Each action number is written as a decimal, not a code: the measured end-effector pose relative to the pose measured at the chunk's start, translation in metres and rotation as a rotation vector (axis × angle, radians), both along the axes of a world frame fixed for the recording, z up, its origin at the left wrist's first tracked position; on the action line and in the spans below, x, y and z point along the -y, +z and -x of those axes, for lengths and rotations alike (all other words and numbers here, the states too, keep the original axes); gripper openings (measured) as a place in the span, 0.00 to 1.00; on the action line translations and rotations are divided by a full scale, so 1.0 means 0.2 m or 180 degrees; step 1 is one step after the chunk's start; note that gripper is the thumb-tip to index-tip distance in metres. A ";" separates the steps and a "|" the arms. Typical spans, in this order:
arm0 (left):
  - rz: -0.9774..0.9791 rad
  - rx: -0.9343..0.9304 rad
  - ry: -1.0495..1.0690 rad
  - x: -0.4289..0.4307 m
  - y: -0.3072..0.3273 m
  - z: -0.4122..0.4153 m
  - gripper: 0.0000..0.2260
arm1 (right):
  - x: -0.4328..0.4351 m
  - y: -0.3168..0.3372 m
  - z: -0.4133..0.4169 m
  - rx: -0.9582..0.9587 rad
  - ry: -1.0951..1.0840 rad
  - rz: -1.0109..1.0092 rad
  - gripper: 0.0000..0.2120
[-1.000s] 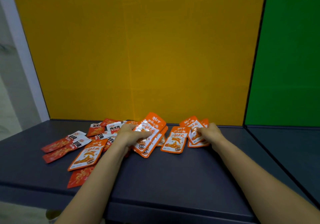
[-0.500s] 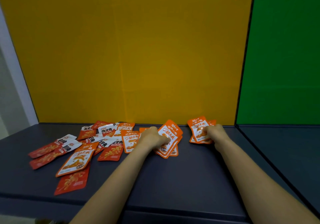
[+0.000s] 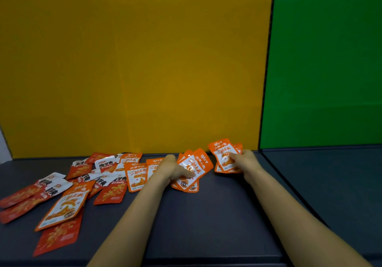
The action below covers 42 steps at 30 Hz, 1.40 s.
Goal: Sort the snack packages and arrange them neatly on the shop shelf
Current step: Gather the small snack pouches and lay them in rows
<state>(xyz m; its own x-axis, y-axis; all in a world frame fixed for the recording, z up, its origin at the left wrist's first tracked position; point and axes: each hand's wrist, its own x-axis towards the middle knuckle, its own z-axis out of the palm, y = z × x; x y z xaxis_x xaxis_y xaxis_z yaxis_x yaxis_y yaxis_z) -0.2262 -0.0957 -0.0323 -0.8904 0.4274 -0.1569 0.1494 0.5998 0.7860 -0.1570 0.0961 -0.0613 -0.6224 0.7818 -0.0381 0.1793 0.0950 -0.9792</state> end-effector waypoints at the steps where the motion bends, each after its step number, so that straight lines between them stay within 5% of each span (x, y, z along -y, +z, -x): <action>1: -0.0098 0.0072 -0.0040 0.00 -0.01 0.01 0.21 | 0.00 0.03 -0.04 -0.0029 0.0048 -0.0051 0.10; 16: -0.1473 0.0086 -0.0495 -0.18 0.10 -0.31 0.07 | -0.64 0.11 -0.75 0.0111 -0.0161 -0.0430 0.05; 31: -0.2058 0.0353 0.0176 -1.12 0.05 -0.61 0.08 | -1.09 -0.03 -0.64 0.0879 0.0115 -0.1705 0.16; 42: -0.2156 0.0373 0.0247 -1.16 -0.05 -0.62 0.04 | -1.03 -0.06 -0.63 0.1079 0.0001 -0.2310 0.19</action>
<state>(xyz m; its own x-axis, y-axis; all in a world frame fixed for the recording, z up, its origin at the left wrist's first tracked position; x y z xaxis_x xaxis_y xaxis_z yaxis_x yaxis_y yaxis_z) -0.1016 0.1359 -0.0420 -0.9158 0.4010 0.0252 0.0172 -0.0235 0.9996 -0.0307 0.3020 -0.0727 -0.6682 0.6839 0.2928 0.4559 0.6874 -0.5653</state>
